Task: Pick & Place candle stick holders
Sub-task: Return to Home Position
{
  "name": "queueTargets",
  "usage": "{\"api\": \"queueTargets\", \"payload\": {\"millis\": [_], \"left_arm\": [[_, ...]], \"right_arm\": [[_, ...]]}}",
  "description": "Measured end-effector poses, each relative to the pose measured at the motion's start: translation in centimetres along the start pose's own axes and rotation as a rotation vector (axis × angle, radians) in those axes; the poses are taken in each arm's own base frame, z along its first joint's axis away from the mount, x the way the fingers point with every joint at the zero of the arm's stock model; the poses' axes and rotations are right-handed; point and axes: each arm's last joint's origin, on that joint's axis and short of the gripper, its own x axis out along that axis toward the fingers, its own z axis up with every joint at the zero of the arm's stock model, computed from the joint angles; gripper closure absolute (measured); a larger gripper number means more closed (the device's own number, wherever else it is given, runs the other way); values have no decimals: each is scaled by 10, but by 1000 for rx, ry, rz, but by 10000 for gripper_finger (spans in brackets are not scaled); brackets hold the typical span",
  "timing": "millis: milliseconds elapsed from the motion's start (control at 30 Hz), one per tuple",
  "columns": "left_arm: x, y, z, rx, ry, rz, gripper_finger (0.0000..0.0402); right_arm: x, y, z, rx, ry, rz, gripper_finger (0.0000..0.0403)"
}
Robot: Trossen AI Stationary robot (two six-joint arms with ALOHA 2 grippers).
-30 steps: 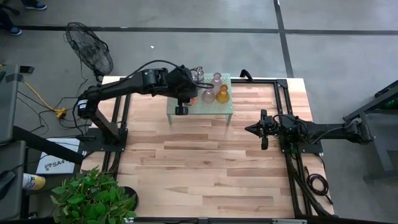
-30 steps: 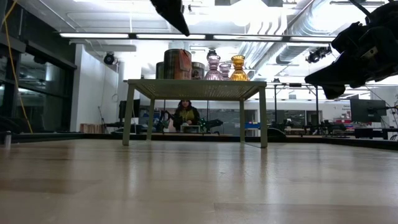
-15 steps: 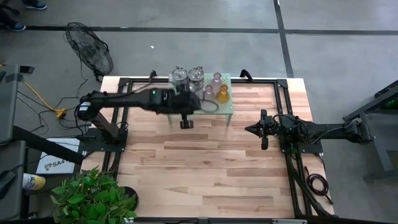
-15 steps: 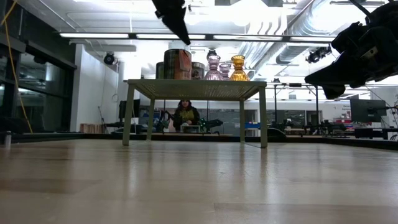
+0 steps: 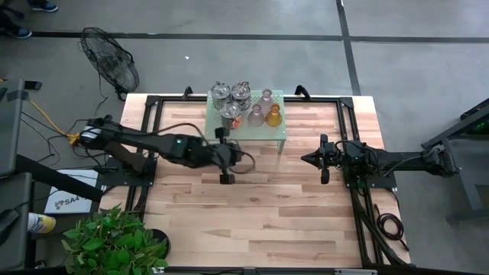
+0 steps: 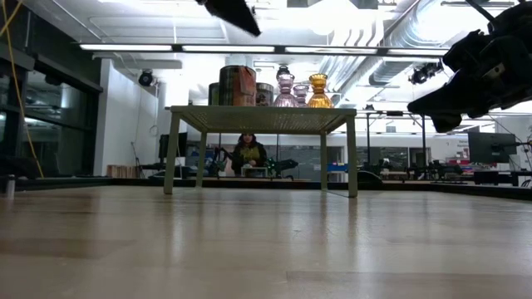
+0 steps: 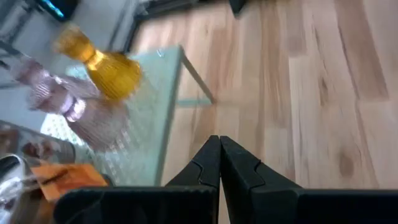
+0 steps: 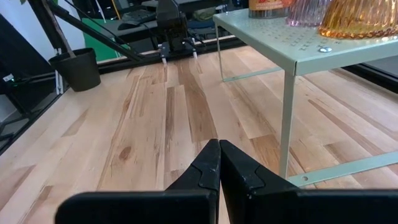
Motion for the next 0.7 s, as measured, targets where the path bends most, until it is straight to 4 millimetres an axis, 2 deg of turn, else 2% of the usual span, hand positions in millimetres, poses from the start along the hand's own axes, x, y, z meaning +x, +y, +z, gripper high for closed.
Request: {"api": "queueTargets", "payload": {"millis": [167,467,700], "left_arm": [[-21,10,-27,-102,-131,-3,401],[-68,32,-99,-233,-341,11,401],[-89,39,-151,-303,-542,-53,401]], "right_arm": [[0,0,-1,0,8,-3,402],[1,0,-2,0,23,-9,402],[2,-1,-2,0,27,-10,402]]}}
